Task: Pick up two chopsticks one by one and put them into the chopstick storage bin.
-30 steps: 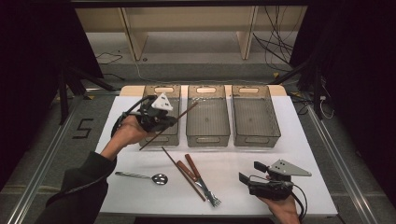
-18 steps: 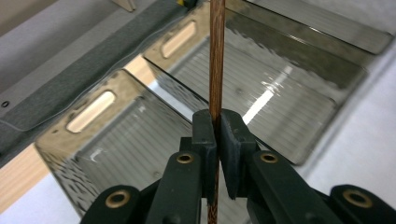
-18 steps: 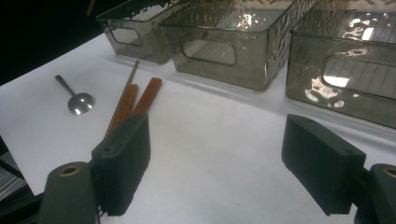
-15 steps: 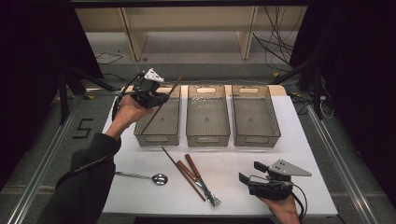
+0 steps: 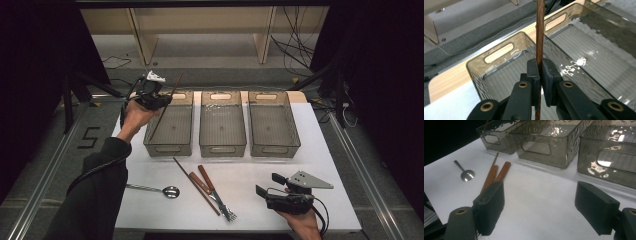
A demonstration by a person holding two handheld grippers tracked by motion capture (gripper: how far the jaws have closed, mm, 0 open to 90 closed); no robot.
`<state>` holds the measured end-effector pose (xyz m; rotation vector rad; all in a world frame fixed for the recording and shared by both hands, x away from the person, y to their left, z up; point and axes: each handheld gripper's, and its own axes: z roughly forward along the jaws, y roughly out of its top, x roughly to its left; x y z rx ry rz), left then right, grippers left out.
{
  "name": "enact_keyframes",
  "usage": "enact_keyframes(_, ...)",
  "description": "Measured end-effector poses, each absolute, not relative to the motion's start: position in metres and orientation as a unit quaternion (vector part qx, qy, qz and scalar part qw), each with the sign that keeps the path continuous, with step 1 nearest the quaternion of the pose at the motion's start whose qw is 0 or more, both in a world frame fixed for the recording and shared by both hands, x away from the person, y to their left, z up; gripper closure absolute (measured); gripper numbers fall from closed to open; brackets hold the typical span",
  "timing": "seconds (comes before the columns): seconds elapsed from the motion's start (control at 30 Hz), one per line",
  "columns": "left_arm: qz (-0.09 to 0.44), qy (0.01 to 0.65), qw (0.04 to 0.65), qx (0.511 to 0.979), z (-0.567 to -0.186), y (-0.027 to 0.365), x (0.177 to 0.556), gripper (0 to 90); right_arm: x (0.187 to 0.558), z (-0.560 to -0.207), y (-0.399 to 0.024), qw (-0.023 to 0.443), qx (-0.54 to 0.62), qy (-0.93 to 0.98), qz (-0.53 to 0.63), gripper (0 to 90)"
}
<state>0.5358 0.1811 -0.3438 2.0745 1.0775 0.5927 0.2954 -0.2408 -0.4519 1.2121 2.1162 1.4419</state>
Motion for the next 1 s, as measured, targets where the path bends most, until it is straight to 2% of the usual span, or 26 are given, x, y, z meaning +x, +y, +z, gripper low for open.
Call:
enact_keyframes(0.47, 0.221, 0.447, 0.333, 0.8, -0.37, 0.179, 0.544, 82.5, 0.295, -0.452, -0.241, 0.153, 0.422, 0.738, 0.503, 24.6)
enact_keyframes(0.7, 0.219, 0.45, 0.335, 0.798, -0.366, 0.177, 0.539, 50.5, 0.296, -0.452, -0.241, 0.153, 0.422, 0.738, 0.504, 24.6)
enact_keyframes(1.0, 0.213, 0.348, 0.338, 0.848, -0.344, 0.158, 0.493, 34.2, 0.295, -0.453, -0.24, 0.153, 0.423, 0.738, 0.503, 24.6)
